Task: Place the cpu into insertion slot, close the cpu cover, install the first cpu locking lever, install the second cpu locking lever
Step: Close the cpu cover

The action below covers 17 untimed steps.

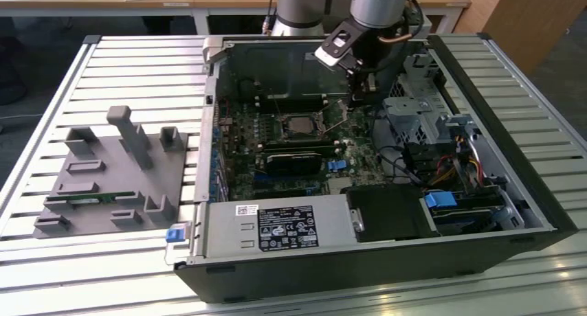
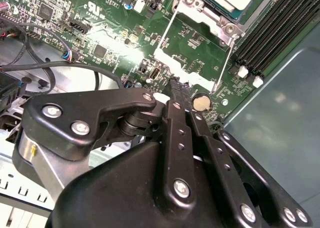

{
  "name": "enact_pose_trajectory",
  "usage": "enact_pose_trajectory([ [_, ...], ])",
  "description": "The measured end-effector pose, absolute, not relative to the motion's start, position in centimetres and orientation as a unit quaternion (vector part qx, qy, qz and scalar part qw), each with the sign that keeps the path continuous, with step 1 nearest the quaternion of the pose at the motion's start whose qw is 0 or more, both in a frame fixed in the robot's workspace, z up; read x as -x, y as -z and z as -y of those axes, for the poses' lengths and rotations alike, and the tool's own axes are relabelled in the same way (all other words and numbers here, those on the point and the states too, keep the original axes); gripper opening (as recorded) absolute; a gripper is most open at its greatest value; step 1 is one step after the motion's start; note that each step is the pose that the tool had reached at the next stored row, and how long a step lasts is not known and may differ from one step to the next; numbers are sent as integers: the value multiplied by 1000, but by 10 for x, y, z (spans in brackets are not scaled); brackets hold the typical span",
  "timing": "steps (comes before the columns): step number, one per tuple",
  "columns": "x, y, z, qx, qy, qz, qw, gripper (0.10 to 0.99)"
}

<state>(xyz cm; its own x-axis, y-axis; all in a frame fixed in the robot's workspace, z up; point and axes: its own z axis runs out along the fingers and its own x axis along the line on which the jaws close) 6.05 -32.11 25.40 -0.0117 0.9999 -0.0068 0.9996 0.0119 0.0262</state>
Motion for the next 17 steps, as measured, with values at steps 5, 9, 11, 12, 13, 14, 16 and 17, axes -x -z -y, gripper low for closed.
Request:
enact_pose_trajectory([
  [5,-62,-254,321,-703,-6,-711,11,106],
  [9,-64,-253,321,-703,-5,-711,10,106],
  [11,-65,-252,320,-703,-5,-711,9,106],
  [12,-66,-251,320,-703,-4,-711,9,106],
  [13,-66,-251,320,-703,-3,-711,8,106],
  [14,-67,-250,319,-703,-3,-711,7,106],
  [16,-68,-248,319,-703,-2,-711,6,106],
  [17,-69,-247,319,-703,-1,-711,6,106],
])
